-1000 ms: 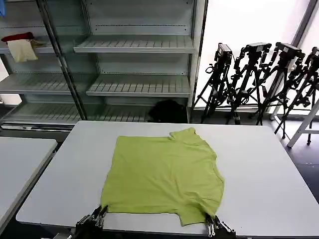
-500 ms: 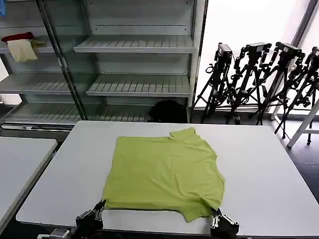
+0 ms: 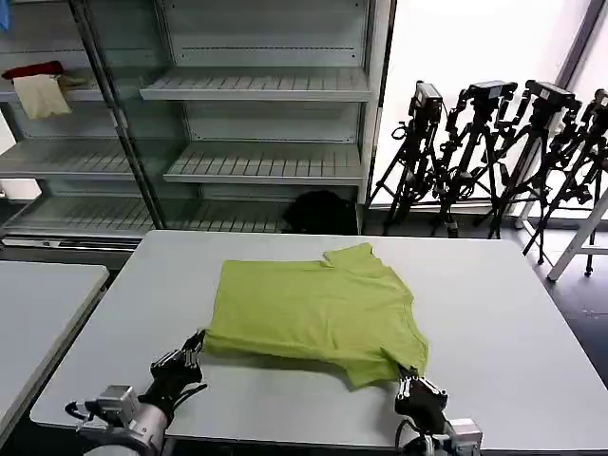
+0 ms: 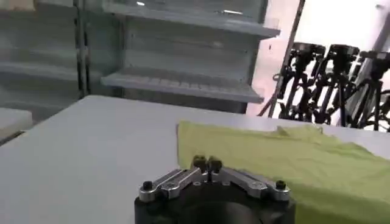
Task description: Fold and organize the clothes.
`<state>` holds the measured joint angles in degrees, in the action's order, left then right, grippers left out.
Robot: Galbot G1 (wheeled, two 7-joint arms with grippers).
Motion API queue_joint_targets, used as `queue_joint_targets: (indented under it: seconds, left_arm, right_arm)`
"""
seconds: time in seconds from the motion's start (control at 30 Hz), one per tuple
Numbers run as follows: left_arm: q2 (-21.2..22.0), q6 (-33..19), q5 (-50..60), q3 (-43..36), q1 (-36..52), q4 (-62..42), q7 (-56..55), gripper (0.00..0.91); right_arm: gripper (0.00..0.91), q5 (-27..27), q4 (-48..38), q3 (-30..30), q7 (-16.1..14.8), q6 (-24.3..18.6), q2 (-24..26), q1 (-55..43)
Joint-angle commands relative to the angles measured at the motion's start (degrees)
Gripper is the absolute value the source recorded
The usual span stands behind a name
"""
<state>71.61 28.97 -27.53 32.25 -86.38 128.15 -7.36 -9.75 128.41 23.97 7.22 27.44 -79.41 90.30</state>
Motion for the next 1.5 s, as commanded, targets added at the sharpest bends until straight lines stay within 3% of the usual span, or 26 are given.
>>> queue_joint_targets:
  seconds: [0.03,0.23,0.33,0.63,0.67,0.7,0.73,0.77,0.8,1.07,1.5]
  left_arm:
    - [1.2,2.6,3.6,-1.9,9.7,-8.2,-0.1,0.01]
    - [1.5,2.6,5.0,-2.8,10.2,-10.1,0.4,0.01]
    - [1.7,2.6,5.9,-3.1,10.1,-10.7,1.0,0.01]
    - [2.4,2.4,7.2,-4.1,9.9,-11.8,1.4,0.01]
    - [2.6,2.4,7.2,-4.2,10.0,-11.9,1.4,0.01]
    - [2.6,2.4,7.2,-4.2,10.1,-11.9,1.4,0.01]
    - [2.7,2.3,7.2,-4.2,10.1,-11.9,1.4,0.04]
    - [2.7,2.3,7.2,-4.2,10.2,-12.0,1.4,0.685]
    - [2.7,2.3,7.2,-4.2,10.3,-12.0,1.4,0.907]
    - [2.7,0.7,7.8,-3.7,9.6,-12.0,1.7,0.907]
    - [2.6,-0.1,7.3,-2.6,6.6,-7.7,1.6,0.907]
  right_arm:
    - [0.0,0.8,-4.7,-0.1,-1.2,2.1,-1.8,-5.9]
    - [0.01,0.5,-6.5,0.3,-1.2,2.9,-2.1,-9.1]
    - [0.111,0.2,-7.1,0.4,-1.5,4.3,-2.1,-11.4]
    - [0.091,0.3,-9.1,0.1,-1.6,5.7,-1.6,-16.8]
    - [0.191,0.4,-9.5,0.1,-1.5,5.7,-1.4,-17.4]
    - [0.484,0.4,-9.8,0.1,-1.4,5.7,-1.4,-17.9]
    - [0.907,0.4,-10.1,0.2,-1.4,5.7,-1.3,-18.4]
    - [0.907,0.5,-10.6,0.1,-1.4,5.7,-1.2,-18.9]
    - [0.907,0.6,-10.8,0.1,-1.4,5.7,-1.2,-19.0]
    - [0.907,4.7,-14.4,0.4,-1.7,3.6,-2.1,-19.9]
    - [0.907,3.1,-11.0,5.2,-3.2,2.4,0.2,-13.6]
